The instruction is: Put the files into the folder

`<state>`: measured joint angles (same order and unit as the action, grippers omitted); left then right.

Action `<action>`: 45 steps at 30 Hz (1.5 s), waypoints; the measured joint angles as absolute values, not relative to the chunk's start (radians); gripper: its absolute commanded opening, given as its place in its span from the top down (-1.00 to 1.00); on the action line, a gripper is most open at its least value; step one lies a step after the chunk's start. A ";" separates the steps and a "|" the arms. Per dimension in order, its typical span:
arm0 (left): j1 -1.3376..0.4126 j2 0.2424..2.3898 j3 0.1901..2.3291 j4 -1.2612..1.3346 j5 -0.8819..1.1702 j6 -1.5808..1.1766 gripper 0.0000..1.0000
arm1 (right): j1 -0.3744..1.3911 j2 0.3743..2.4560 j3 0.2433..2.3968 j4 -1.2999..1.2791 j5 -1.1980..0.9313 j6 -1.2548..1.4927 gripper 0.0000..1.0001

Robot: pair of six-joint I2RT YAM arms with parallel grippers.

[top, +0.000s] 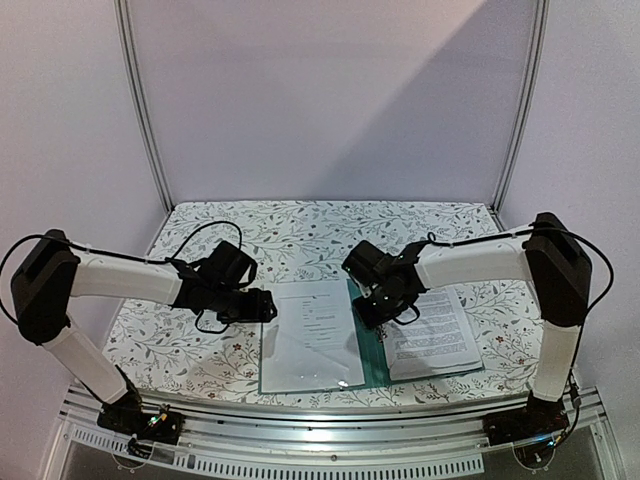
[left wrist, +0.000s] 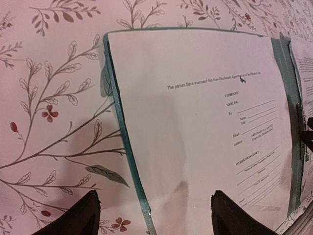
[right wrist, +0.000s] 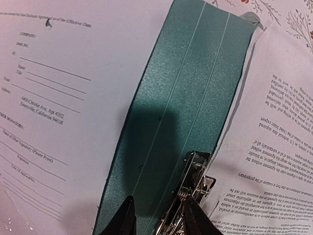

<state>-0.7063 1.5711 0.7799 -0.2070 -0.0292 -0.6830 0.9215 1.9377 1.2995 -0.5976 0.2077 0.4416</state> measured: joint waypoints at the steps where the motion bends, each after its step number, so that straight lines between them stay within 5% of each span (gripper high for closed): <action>1: -0.706 1.571 0.775 -0.199 -0.027 -0.686 -0.55 | 0.923 1.950 1.311 -0.608 0.217 0.446 0.38; 9: -0.706 1.582 0.758 -0.183 -0.013 -0.708 -0.52 | 0.922 2.028 1.385 -0.673 0.274 0.482 0.49; 19: -0.706 1.584 0.758 -0.175 -0.010 -0.720 -0.50 | 0.922 2.063 1.433 -0.697 0.313 0.522 1.00; 45: -0.706 1.454 0.637 -0.025 -0.011 -0.780 -0.56 | 0.863 1.987 1.365 -0.677 0.336 0.561 1.00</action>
<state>-0.7055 1.4540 0.6373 -0.0250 -0.0113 -0.7795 0.8631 1.9869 1.3651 -0.6765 0.3363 0.5606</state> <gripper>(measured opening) 0.768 0.106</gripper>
